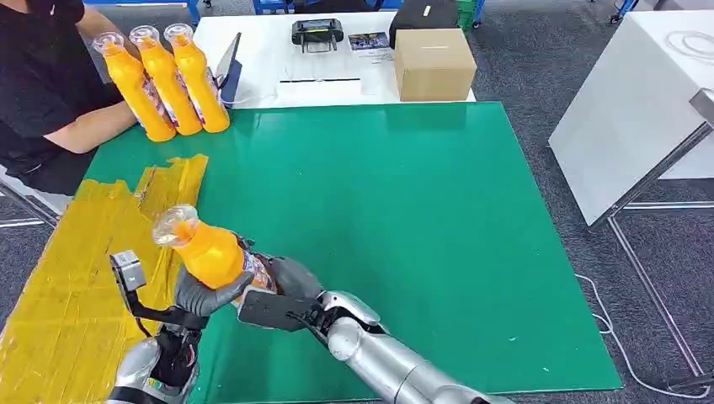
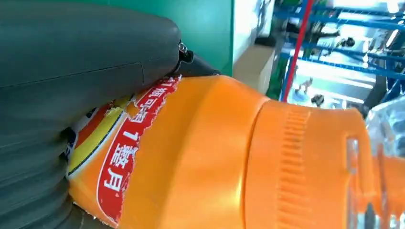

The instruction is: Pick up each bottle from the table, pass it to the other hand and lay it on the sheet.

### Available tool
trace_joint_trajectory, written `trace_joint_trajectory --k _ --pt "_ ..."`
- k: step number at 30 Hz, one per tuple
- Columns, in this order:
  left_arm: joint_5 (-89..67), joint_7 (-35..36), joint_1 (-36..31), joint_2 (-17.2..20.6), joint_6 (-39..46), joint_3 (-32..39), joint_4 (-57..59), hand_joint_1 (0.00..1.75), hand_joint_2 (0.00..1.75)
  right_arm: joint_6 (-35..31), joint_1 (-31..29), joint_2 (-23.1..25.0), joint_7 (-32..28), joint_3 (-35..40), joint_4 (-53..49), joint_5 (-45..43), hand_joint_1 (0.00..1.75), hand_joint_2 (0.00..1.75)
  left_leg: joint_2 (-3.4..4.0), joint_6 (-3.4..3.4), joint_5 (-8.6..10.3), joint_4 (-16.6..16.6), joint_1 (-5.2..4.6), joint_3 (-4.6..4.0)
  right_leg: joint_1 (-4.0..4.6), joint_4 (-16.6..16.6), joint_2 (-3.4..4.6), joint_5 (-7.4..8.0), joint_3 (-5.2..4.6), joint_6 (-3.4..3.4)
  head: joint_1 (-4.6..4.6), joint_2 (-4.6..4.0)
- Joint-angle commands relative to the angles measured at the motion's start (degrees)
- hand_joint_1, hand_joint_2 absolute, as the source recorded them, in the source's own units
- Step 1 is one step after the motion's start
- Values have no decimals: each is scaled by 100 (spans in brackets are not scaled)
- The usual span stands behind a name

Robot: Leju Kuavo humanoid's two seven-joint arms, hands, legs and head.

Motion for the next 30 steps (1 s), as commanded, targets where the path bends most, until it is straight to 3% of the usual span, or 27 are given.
trace_joint_trajectory --k 1,5,9,14,20,23,30 --pt "-4435 -752 -666 355 2559 477 -81 175 175 -402 463 -1191 137 -830 -1815 321 0 175 -41 2 1 4 11 0 11 -9 -38 -5 22 0 -2 0" --pt "-5716 -716 -906 641 2994 1198 657 175 175 -88 638 -1541 121 -1359 -2665 338 0 175 -23 1 3 -2 1 2 2 -3 -17 1 17 -1 0 0" --pt "-6789 -823 -809 847 3546 1427 1134 175 175 43 658 -1701 -4 -1566 -2905 263 0 175 -25 0 1 -6 4 15 5 -8 -19 -1 29 -2 0 0" --pt "-6795 -845 -788 803 3556 1433 1101 175 175 42 667 -1678 2 -1554 -2889 264 0 175 -21 3 -1 -2 2 9 3 -4 -17 -3 22 3 0 0" --pt "-7819 -692 -745 1264 3756 1275 1786 175 175 141 530 -1723 -129 -1561 -2849 131 0 175 -8 1 -4 -6 4 21 5 -8 -2 0 33 0 0 0" --pt "-7933 -765 -818 1457 3436 1165 2343 175 175 209 425 -1716 -155 -1531 -2757 71 0 175 -9 -1 -1 -6 2 19 4 -5 -3 0 29 -3 0 0" --pt "-8037 -999 -825 1533 3156 884 3109 175 175 306 223 -1678 -178 -1453 -2552 -16 0 175 -8 1 0 -8 -4 17 -3 -2 -4 -2 25 2 0 0"
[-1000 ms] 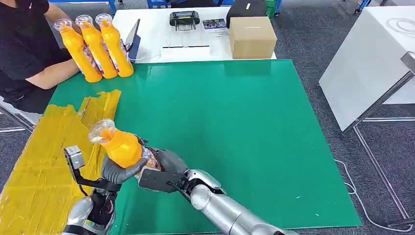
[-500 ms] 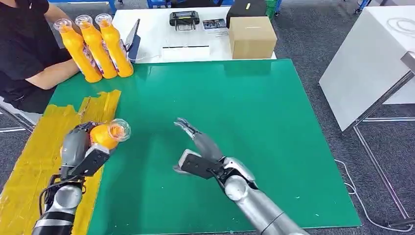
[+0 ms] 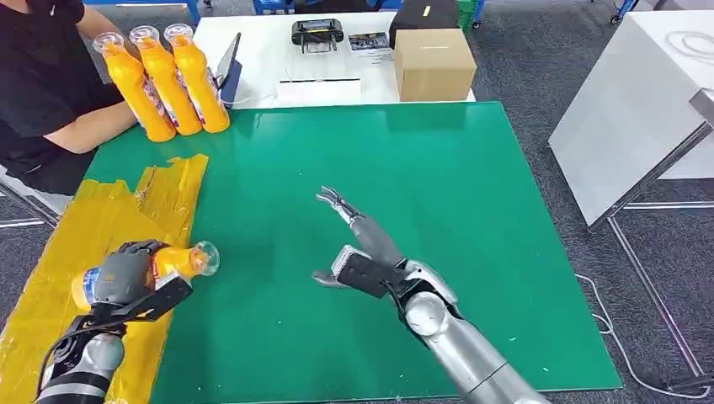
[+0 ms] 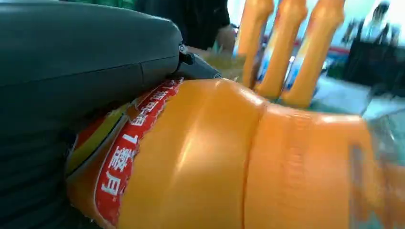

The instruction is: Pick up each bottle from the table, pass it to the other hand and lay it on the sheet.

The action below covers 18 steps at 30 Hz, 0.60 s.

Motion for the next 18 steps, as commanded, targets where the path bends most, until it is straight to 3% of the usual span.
trace_joint_trajectory --k 1,4,5,6,18 --pt "-115 -128 -226 214 -236 -392 1455 175 175 117 -443 -101 -14 76 297 -80 0 175 -2 2 -7 -9 2 31 3 -13 1 -4 35 -1 0 0" --pt "-244 -101 -243 305 -305 -564 1555 175 175 133 -470 -105 -18 94 324 -102 0 175 2 1 -1 -8 -6 20 -5 -4 6 1 19 0 -2 0" --pt "-350 -59 -224 375 -279 -678 1572 0 175 142 -490 -105 -19 104 350 -117 0 175 7 1 -4 -8 0 32 1 -8 11 1 30 -1 0 0" --pt "-473 142 -255 393 -228 -724 1656 0 0 144 -496 -93 -19 102 377 -126 0 175 9 0 -5 -8 5 39 6 -12 13 2 41 -3 -2 0" --pt "4 -285 23 845 -745 -738 1172 0 0 164 -596 -52 -41 125 546 -155 0 175 5 4 -9 -5 12 56 13 -14 11 1 65 -1 0 0"
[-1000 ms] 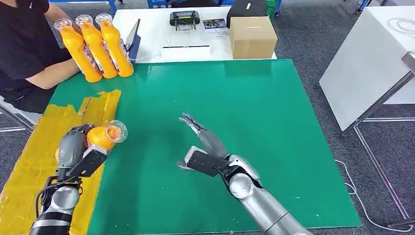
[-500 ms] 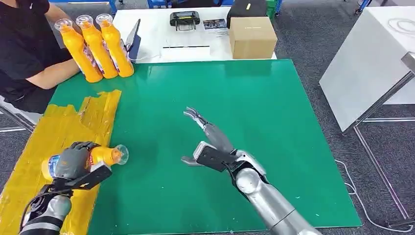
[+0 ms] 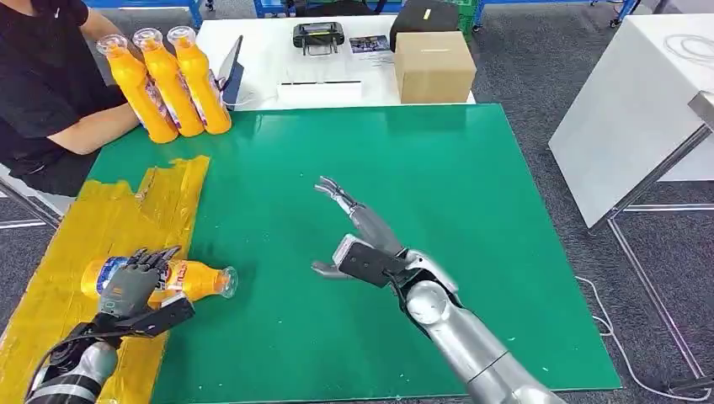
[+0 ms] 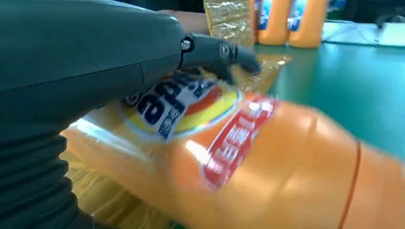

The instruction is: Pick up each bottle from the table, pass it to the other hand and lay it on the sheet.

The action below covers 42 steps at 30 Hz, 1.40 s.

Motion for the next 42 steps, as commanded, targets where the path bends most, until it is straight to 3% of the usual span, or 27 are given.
trace_joint_trajectory --k 1,7,8,9,13,18,23,26,30,32,36,42 --pt "259 -81 186 381 -443 -257 201 0 0 44 -354 -33 -18 102 462 -31 0 175 16 2 -8 -1 9 15 9 -12 19 4 15 -1 0 0" --pt "517 -127 191 316 -562 -135 143 0 0 43 -355 -33 -18 108 484 -31 0 175 14 -1 -4 -4 3 22 4 -7 18 3 17 -4 0 0" --pt "590 -149 192 290 -578 -103 101 0 0 6 -346 -55 -27 125 464 15 0 0 12 0 -3 -3 0 20 1 -5 16 2 14 -3 0 0" --pt "688 -168 189 258 -602 -56 57 0 0 -10 -353 -73 -13 164 470 74 0 0 17 -1 -7 -3 13 24 13 -13 23 6 21 -6 0 0" --pt "2057 -927 400 -506 -438 973 -1420 0 0 -64 366 18 -547 -123 -206 -110 0 0 -4 4 -6 -3 8 21 8 -14 0 0 25 0 0 0" --pt "3869 -1078 197 -1222 -1367 1955 -2840 0 0 -280 961 116 -824 -133 -783 183 0 0 -35 6 -5 14 14 -14 13 -7 -34 -8 -1 3 2 0" --pt "4338 -1167 308 -1270 -1538 1953 -3083 0 0 -310 969 196 -892 -186 -758 206 0 0 -2 4 -6 5 0 -13 2 -7 0 -2 -12 0 0 0" --pt "4506 -1135 357 -1586 -1930 1905 -3463 0 0 -642 1329 462 -1086 -428 -935 246 0 0 -13 3 -7 7 5 -14 6 -10 -12 -5 -9 -2 2 0" --pt "4927 -981 931 -2255 -2410 1086 -4278 0 0 -982 1797 828 -1523 -610 -1393 39 0 0 -27 7 -13 7 7 -6 7 -16 -25 -13 5 1 0 0" --pt "4758 -1167 1557 -2516 -2010 352 -4657 0 0 -1155 2046 968 -1624 -473 -1555 135 0 0 -11 8 -9 0 -5 -9 -5 -13 -10 -8 -8 4 0 0" --pt "4936 -1167 1637 -2269 -1704 129 -4673 0 0 -1259 2015 935 -1613 -398 -1514 134 0 0 -3 9 -17 2 -4 -11 -4 -19 -1 -6 -11 3 0 0" --pt "4981 -1167 1570 -2225 -1732 208 -4635 0 0 -1267 1992 929 -1615 -432 -1492 126 0 0 -6 5 -13 2 2 -20 1 -21 -5 -3 -17 -2 0 0"
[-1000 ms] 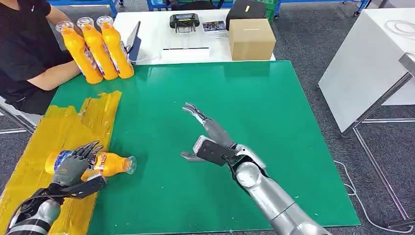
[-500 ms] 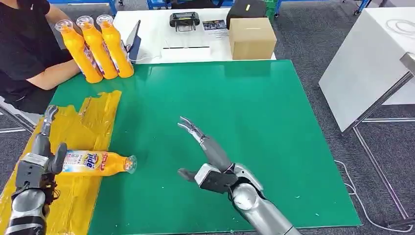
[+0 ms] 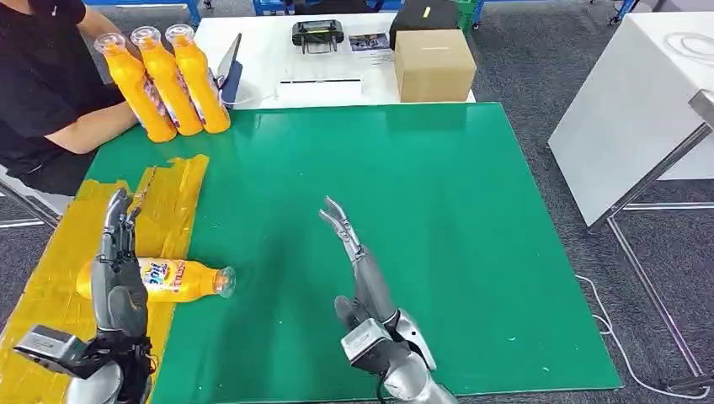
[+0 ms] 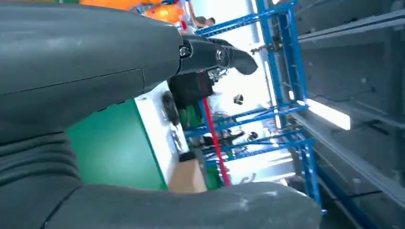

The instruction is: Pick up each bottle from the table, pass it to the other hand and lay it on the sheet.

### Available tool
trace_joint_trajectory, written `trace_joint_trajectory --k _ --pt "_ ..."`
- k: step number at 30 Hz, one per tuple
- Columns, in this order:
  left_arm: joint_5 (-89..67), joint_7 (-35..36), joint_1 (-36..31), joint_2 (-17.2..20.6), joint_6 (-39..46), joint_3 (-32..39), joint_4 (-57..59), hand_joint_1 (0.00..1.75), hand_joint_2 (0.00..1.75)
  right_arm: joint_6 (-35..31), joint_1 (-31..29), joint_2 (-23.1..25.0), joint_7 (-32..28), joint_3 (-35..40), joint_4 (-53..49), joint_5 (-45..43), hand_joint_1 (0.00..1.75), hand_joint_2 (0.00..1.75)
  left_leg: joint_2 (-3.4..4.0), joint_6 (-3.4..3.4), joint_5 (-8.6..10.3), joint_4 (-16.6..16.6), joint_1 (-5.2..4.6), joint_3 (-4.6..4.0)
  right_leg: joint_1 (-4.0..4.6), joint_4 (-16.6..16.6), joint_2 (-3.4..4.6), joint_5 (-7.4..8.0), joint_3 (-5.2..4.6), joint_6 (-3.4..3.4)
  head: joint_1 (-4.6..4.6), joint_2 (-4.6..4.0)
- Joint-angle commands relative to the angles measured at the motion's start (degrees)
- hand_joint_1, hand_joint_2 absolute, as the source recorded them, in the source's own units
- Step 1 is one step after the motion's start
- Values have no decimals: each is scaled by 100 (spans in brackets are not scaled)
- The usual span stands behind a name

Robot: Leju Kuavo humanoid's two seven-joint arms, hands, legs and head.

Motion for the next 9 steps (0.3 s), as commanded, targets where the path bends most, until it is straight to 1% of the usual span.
trace_joint_trajectory --k 1,2,3,4,5,6,7,8,9 --pt "61 17 67 -83 -1 -262 -123 0 0 -35 -4 -16 -2 -102 -45 -21 0 0 -16 0 -4 1 11 16 11 -8 -12 -4 25 -4 0 0" --pt "61 17 67 -83 -1 -262 -123 0 0 -35 -4 -16 -2 -102 -45 -21 0 0 -9 1 3 -2 2 5 2 -3 -7 -1 8 0 0 0" --pt "61 17 67 -83 -1 -262 -123 0 0 -35 -4 -16 -2 -102 -45 -21 0 0 -11 1 -1 0 9 13 9 -7 -9 -3 20 -1 0 0" --pt "147 17 87 -120 -107 -280 -166 0 0 -51 43 14 -22 -138 -67 -40 0 0 -5 1 3 -2 3 8 3 -3 -3 -1 11 0 0 0" --pt "361 17 316 -322 -283 -314 -324 0 0 -65 160 61 -110 -141 -108 -53 0 0 -9 2 -3 0 9 18 10 -8 -6 -5 27 -1 0 0" --pt "409 17 763 -570 -411 -418 -586 0 0 -260 450 157 -242 -167 -220 43 0 0 -3 3 -4 -2 5 19 6 -7 -1 -5 24 1 0 0" --pt "484 17 1309 -805 -387 -562 -990 0 0 -679 773 137 -426 -100 -331 218 0 0 -2 4 -12 -1 10 28 10 -12 1 -9 37 1 2 0" --pt "520 17 1647 -878 -419 -658 -1286 0 0 -974 1012 107 -539 -69 -405 282 0 0 5 5 -16 -2 7 29 7 -12 7 -11 36 3 0 0" --pt "702 17 1921 -1118 -650 -486 -1644 0 0 -1201 1233 17 -697 13 -502 184 0 0 11 6 -17 -5 3 30 4 -13 13 -11 36 3 -2 0"
